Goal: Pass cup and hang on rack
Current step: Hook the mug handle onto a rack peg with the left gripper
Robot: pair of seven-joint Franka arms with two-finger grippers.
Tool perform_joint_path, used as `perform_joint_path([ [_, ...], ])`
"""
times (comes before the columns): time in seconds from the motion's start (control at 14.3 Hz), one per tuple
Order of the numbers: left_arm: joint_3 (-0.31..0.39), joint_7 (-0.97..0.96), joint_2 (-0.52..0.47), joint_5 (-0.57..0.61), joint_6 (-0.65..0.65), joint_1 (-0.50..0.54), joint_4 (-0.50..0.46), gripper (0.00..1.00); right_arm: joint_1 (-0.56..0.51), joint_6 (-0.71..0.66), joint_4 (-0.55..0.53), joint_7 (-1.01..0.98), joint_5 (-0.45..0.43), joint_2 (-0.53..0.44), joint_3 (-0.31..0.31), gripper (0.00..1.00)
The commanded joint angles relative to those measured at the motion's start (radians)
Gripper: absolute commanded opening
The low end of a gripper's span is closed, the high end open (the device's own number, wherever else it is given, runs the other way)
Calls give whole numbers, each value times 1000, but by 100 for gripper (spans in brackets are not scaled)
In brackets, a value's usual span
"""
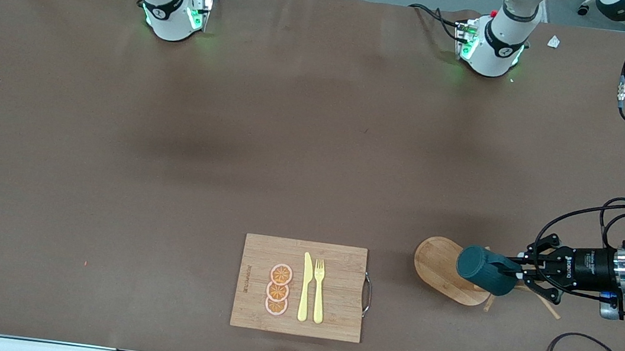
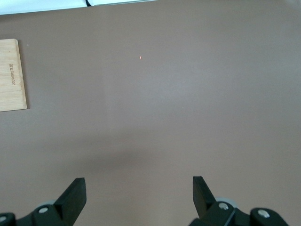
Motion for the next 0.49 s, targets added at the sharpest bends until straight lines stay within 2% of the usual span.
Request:
perform_joint_path([
  [0.0,-2,11,-2,5,-9,10,8,16,6,-11,14,-6,-16,5,0,100],
  [0.07,-2,8,-2,-1,-9,15,5,22,6,-11,14,-6,-16,5,0,100],
  [0.35,-4,2,9,-33,-10,32,8,75,4,-11,14,-6,-16,5,0,100],
  [0.42,-8,11,6,-31,-10,31,8,100,4,-11,14,-6,-16,5,0,100],
])
